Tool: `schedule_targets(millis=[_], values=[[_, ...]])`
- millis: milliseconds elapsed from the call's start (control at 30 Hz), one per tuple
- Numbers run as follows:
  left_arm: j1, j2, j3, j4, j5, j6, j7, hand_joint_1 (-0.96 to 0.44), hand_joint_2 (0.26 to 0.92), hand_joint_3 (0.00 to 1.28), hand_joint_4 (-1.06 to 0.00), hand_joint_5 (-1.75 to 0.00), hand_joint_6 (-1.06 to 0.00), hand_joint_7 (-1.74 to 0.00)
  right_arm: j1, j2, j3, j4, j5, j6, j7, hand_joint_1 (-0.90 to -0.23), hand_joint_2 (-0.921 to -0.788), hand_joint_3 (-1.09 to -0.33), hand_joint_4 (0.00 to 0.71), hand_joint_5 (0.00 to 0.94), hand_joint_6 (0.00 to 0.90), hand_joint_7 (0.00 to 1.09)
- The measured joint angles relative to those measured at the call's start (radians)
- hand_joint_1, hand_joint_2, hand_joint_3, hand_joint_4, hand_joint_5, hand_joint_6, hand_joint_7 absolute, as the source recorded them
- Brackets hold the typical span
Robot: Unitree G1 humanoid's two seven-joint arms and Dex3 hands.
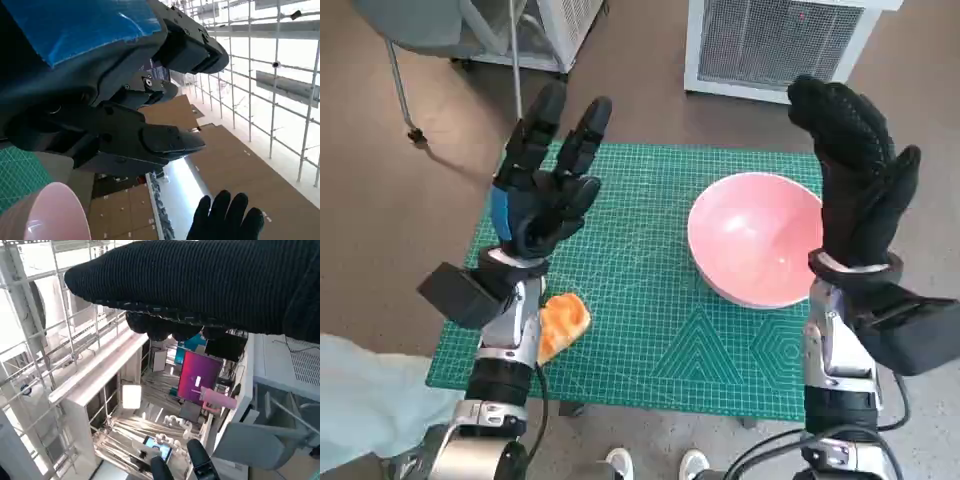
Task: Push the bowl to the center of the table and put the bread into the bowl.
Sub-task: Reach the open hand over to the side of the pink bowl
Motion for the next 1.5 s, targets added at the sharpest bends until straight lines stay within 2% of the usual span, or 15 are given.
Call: schedule_targets(millis=[500,900,1100,1233,1500], values=[[-0.001,0.000,0.000,0.006,0.000,0.000,0.000,-0.09,0.921,0.21,-0.50,-0.01,-0.55,-0.01,0.000,0.000,-0.003,0.000,0.003,0.000,0.003,-0.518,-0.921,-0.716,0.315,0.037,-0.001,0.70],[-0.001,0.000,0.000,0.006,0.000,0.000,-0.003,-0.09,0.921,0.21,-0.50,0.00,-0.55,-0.01,0.002,-0.008,-0.021,0.018,0.003,-0.019,0.004,-0.510,-0.921,-0.701,0.326,0.040,-0.001,0.70],[-0.001,0.001,0.000,0.006,0.000,-0.001,-0.003,-0.09,0.921,0.21,-0.50,0.00,-0.55,-0.01,0.007,-0.038,-0.069,0.079,0.021,-0.062,0.011,-0.507,-0.921,-0.689,0.331,0.040,0.000,0.68],[-0.001,0.007,0.002,0.006,0.000,-0.002,-0.003,-0.09,0.921,0.21,-0.50,0.00,-0.55,-0.01,0.010,-0.043,-0.105,0.150,0.033,-0.101,0.010,-0.505,-0.921,-0.688,0.331,0.038,0.001,0.67],[-0.001,0.007,0.001,0.006,0.000,-0.002,-0.002,-0.10,0.921,0.21,-0.50,0.00,-0.55,-0.01,0.013,-0.045,-0.155,0.327,0.032,-0.173,-0.015,-0.496,-0.921,-0.721,0.306,0.021,-0.001,0.64]])
